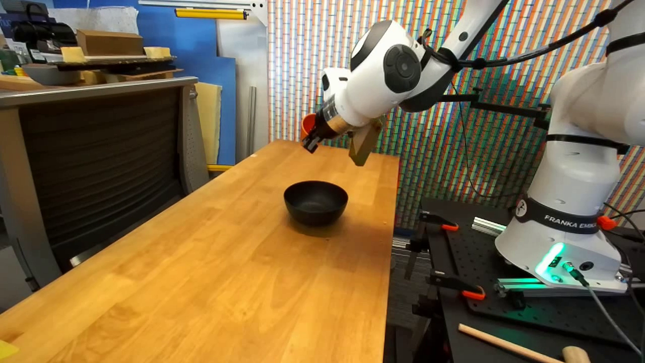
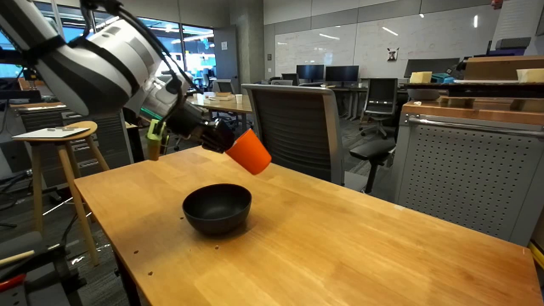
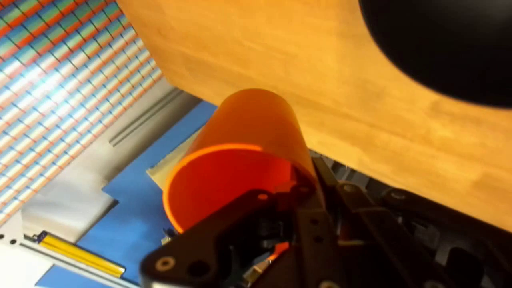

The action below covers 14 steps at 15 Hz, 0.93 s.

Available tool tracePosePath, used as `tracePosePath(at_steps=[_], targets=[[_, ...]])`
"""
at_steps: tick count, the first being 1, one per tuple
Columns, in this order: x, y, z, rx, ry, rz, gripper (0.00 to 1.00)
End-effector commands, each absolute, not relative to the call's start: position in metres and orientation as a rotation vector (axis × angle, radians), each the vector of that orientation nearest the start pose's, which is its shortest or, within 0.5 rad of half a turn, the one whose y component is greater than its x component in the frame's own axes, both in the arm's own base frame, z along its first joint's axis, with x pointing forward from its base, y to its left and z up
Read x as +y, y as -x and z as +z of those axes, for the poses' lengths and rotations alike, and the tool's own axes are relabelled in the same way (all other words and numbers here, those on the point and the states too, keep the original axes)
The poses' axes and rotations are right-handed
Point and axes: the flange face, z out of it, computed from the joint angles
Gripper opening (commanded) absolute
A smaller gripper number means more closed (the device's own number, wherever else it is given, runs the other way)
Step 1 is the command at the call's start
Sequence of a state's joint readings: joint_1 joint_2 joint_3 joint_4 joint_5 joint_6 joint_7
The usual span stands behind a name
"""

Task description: Put the orange cup in the black bowl

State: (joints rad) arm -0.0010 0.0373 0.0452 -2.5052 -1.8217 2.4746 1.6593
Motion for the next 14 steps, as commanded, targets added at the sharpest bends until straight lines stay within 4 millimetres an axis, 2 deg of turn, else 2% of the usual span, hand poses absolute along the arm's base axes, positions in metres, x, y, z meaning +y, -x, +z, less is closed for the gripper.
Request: tracePosePath(at_steps=[1, 5, 7, 8, 11, 14], targets=[[0.033, -0.444, 0.231, -0.045, -2.347, 0.613, 0.05], [0.062, -0.425, 0.201, -0.042, -2.457, 0.298, 0.05], [0.079, -0.419, 0.194, -0.006, -2.528, 0.159, 0.05], [0.091, -0.418, 0.197, 0.032, -2.57, 0.113, 0.05], [0.114, -0.415, 0.201, 0.097, -2.637, 0.055, 0.05], [0.132, -0.418, 0.208, 0.239, -2.701, 0.123, 0.05]])
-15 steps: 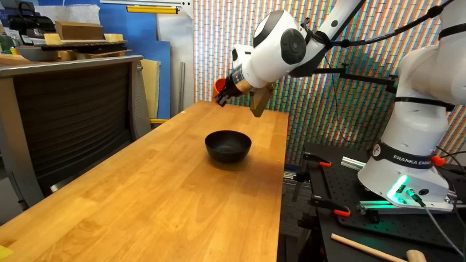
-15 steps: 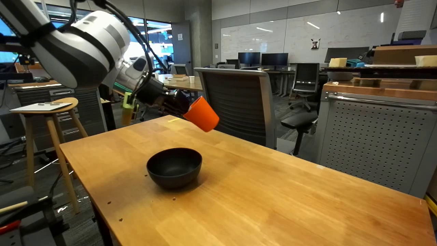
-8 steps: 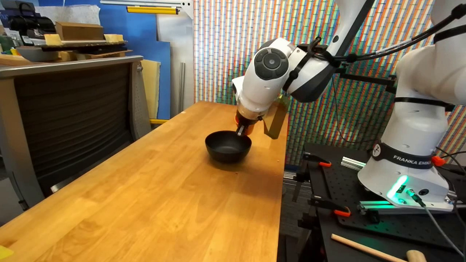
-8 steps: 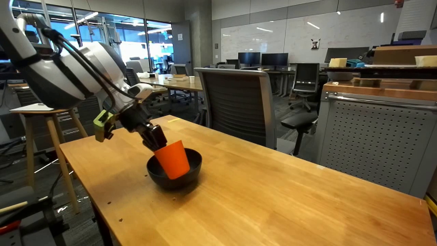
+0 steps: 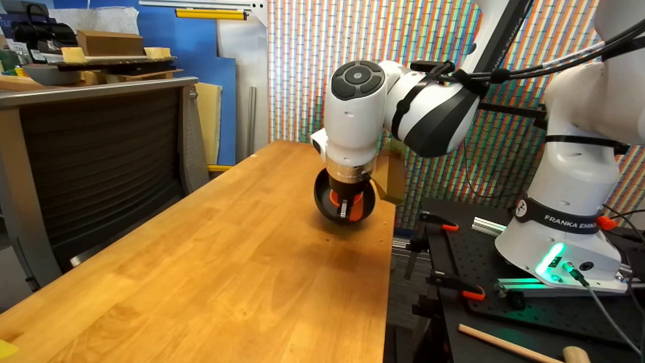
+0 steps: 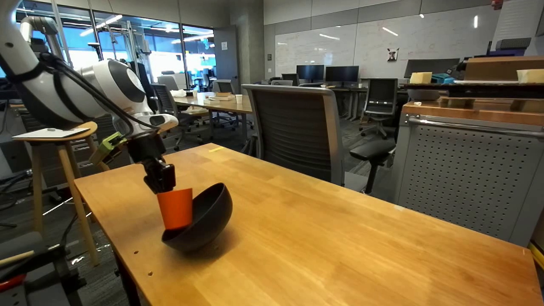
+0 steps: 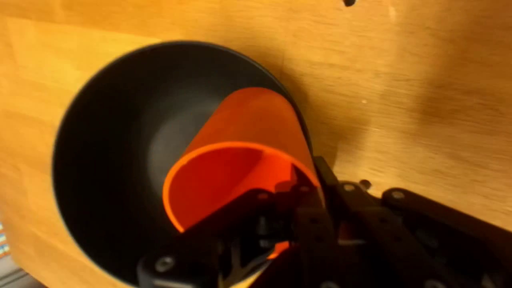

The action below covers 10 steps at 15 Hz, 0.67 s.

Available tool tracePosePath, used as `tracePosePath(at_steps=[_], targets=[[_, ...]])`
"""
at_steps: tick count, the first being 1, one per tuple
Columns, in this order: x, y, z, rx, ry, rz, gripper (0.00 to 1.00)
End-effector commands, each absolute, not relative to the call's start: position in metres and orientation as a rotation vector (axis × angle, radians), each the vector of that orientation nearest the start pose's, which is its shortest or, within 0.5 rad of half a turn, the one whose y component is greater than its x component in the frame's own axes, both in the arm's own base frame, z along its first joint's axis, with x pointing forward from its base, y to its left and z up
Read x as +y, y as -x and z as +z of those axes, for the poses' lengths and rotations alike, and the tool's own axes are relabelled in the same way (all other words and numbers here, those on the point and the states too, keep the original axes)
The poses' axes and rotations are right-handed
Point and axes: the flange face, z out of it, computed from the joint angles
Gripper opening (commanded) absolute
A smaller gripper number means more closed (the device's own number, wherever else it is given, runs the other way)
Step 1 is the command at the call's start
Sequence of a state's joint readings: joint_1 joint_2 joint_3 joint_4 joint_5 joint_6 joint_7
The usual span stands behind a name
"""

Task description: Put the orange cup in the black bowl

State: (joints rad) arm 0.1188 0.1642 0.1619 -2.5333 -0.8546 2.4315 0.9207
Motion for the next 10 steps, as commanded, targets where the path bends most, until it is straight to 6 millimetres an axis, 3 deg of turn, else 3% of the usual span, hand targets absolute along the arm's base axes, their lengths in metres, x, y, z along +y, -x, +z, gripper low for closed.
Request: tracePosePath(at_steps=[1, 5, 10], targets=[[0.136, -0.421, 0.209, -0.353, 3.526, -0.193, 0.05], [0.135, -0.435, 0.218, -0.422, 3.469, -0.307, 0.05], [0.108, -0.45, 0.224, -0.304, 3.49, -0.308, 0.05]])
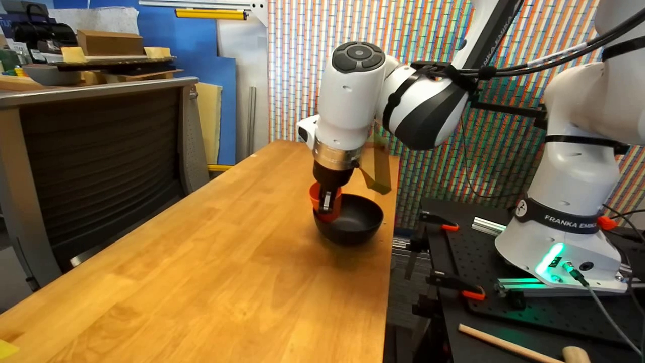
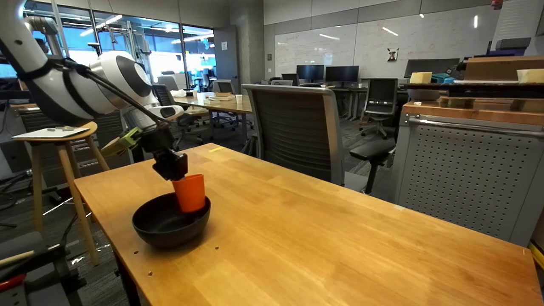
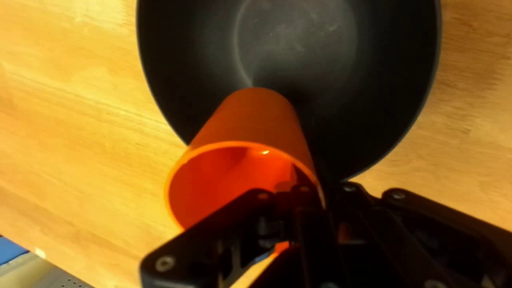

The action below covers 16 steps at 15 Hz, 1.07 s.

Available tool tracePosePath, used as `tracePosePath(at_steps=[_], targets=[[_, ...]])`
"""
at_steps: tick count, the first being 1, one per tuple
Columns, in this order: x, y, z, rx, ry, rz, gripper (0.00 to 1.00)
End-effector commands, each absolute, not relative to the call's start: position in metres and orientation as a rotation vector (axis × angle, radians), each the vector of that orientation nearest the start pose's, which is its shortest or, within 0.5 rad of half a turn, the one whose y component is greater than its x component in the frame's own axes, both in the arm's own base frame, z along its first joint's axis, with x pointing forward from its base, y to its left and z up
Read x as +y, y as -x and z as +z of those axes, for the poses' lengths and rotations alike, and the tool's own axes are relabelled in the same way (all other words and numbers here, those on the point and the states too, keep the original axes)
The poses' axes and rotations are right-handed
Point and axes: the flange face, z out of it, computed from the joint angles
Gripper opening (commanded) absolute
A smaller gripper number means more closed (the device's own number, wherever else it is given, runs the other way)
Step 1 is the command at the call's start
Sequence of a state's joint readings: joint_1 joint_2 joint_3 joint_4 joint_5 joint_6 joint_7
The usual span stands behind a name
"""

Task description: Put the orange cup in the black bowl

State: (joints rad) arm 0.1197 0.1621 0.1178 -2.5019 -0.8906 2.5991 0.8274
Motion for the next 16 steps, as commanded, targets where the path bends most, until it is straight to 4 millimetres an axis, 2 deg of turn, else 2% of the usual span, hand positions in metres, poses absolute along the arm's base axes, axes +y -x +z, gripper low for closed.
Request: tracePosePath(at_steps=[1, 5, 8, 9, 11, 12, 14, 16], targets=[[0.101, -0.451, 0.223, -0.244, 3.49, -0.28, 0.06], [0.079, -0.449, 0.215, -0.041, 3.437, -0.113, 0.07], [0.077, -0.44, 0.208, 0.038, 3.348, 0.039, 0.09], [0.078, -0.438, 0.208, 0.048, 3.314, 0.065, 0.33], [0.082, -0.433, 0.213, 0.008, 3.246, 0.101, 0.35], [0.085, -0.433, 0.217, -0.018, 3.214, 0.103, 0.42], [0.093, -0.433, 0.241, -0.116, 3.156, 0.07, 0.56], [0.102, -0.436, 0.275, -0.208, 3.117, -0.011, 0.72]])
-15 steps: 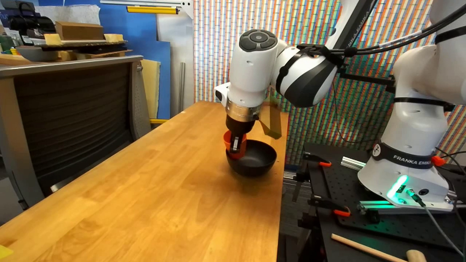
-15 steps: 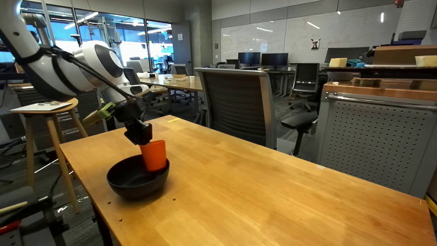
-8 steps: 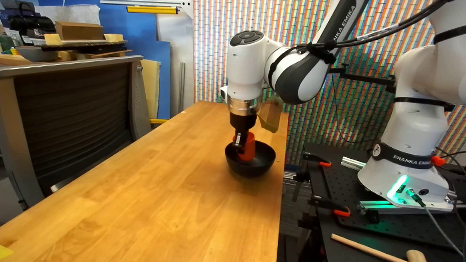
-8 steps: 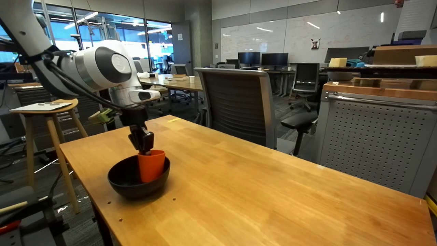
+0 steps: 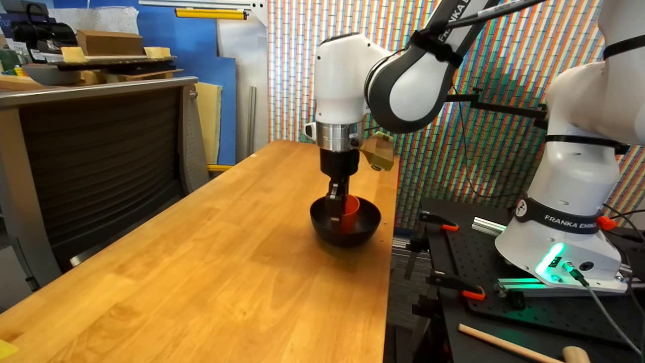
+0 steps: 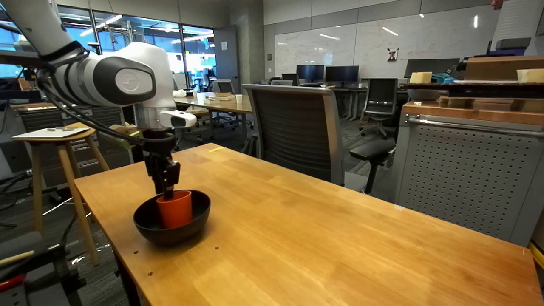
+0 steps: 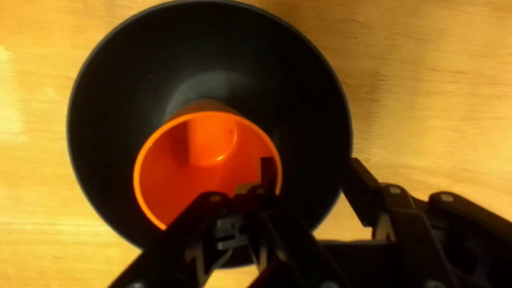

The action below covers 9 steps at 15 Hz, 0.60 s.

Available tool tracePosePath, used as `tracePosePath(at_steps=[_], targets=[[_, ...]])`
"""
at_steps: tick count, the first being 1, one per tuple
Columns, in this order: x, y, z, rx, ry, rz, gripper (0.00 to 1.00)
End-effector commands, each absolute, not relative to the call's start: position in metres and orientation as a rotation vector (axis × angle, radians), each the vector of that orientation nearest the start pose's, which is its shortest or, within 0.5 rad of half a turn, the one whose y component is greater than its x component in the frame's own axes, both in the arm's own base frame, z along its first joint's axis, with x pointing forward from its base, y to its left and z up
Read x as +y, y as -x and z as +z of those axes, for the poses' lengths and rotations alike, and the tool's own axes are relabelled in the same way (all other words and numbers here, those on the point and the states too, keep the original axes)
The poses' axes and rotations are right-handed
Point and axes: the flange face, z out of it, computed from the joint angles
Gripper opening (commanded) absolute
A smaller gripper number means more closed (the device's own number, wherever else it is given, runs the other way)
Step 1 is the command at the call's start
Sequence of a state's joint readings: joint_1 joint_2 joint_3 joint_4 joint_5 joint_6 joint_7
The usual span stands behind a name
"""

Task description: Put the orange cup in the black bowl

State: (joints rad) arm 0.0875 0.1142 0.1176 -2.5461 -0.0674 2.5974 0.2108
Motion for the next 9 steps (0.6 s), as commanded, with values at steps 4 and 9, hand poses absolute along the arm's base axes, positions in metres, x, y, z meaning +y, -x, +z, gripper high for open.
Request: tracePosePath(at_steps=[4, 9], targets=[[0.107, -0.448, 0.358, -0.326, 3.09, -0.245, 0.99], [0.093, -0.437, 0.438, -0.391, 3.092, -0.219, 1.0]])
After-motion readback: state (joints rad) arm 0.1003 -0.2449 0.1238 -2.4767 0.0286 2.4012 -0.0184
